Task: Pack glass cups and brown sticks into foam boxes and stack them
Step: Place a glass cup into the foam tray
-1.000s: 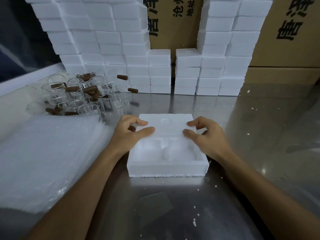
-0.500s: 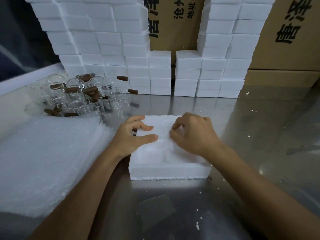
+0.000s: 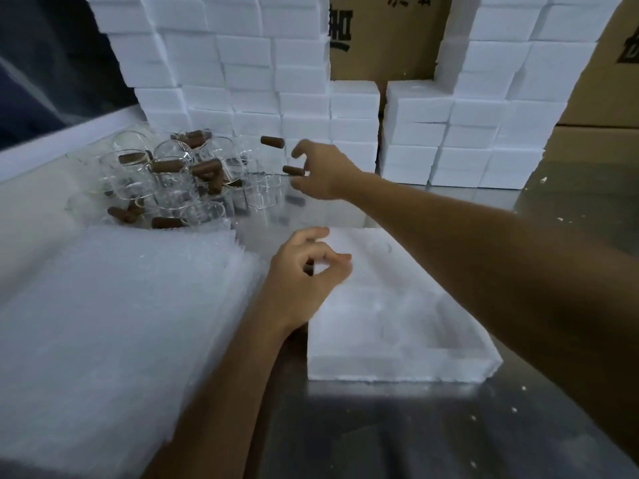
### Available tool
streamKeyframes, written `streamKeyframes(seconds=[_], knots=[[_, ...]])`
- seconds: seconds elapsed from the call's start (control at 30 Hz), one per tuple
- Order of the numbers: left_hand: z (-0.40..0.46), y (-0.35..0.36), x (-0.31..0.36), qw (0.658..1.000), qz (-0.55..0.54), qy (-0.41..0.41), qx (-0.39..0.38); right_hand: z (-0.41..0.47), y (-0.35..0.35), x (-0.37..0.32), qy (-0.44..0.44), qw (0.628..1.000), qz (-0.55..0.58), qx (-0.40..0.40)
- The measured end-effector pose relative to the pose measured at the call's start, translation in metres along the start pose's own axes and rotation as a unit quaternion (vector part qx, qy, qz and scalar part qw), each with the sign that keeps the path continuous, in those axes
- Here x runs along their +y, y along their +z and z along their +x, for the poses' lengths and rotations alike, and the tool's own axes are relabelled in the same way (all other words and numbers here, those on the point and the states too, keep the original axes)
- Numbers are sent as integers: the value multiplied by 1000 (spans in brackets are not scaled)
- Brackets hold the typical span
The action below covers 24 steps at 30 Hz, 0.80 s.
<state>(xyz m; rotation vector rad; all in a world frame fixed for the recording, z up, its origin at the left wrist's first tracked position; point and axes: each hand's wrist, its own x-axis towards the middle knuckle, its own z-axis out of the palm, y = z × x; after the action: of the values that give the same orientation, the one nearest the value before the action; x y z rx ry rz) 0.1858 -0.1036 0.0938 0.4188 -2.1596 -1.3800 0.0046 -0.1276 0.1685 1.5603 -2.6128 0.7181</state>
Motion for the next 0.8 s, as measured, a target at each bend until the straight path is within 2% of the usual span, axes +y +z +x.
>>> streamKeyframes(seconds=[0.17,0.37,0.5,0.6,0.67,0.8], knots=[[0,1,-5,999,-27,-22,17,64,16,-21,-21,997,-68,35],[-1,0,-1,999,33,9,10,99,34,-27,11,992,-127,6],[0,0,-2,1000,27,-12,-1,104,46,-31,17,986,-160,38],[-1,2,-4,1000,19,-7,4,102,44,-33,13,975,-200,96],[-1,2,-3,1000,9,-6,13,96,38,-31,2,975,-190,120],[-1,3,-4,999,-24,-12,27,65,16,-23,9,991,-93,98]])
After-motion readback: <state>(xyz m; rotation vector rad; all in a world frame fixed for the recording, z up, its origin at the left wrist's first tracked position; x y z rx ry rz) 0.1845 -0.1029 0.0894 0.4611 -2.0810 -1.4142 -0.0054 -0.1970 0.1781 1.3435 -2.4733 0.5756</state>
